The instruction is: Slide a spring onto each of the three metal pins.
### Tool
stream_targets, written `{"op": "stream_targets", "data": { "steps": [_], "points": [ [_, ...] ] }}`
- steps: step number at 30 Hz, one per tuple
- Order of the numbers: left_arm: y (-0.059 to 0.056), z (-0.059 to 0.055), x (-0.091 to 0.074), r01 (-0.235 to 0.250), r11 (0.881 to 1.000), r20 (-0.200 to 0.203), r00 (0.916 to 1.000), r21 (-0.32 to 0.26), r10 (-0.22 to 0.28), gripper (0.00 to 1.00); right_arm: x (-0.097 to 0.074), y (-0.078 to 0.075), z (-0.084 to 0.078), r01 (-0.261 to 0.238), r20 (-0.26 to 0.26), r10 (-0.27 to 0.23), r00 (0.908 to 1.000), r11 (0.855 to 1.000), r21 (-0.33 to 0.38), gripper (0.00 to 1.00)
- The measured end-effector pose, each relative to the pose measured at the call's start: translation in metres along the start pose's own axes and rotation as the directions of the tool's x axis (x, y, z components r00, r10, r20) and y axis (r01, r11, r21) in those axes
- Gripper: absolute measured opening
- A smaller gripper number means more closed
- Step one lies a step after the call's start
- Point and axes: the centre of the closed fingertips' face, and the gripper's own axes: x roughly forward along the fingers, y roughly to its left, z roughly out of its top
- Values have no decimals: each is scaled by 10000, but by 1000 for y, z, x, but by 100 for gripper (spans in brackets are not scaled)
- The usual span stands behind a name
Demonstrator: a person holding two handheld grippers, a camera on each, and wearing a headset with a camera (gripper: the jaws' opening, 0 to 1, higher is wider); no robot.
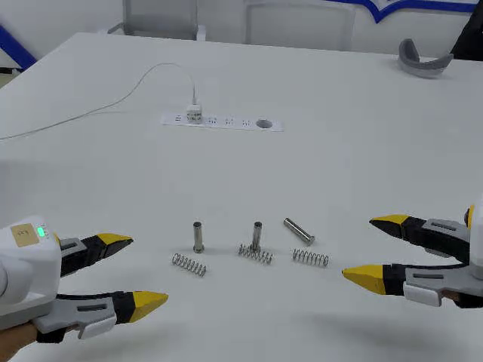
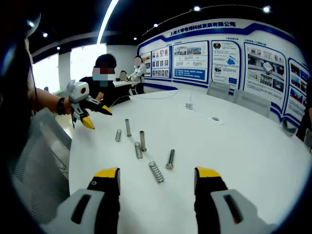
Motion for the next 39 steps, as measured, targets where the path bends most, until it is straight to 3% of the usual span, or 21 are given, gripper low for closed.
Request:
{"op": "stream_targets", "data": {
  "steps": [17, 39],
  "points": [
    [-2, 0, 1, 63, 10000, -8, 10000, -7, -63, 60, 7, -11, 8, 203, -171, -203, 9996, 9998, -11, 59],
    [-4, 2, 2, 74, 10000, 3, 10000, -5, -74, 59, 54, -36, 32, 509, -762, -550, 9956, 9972, -544, 48]
  ]
}}
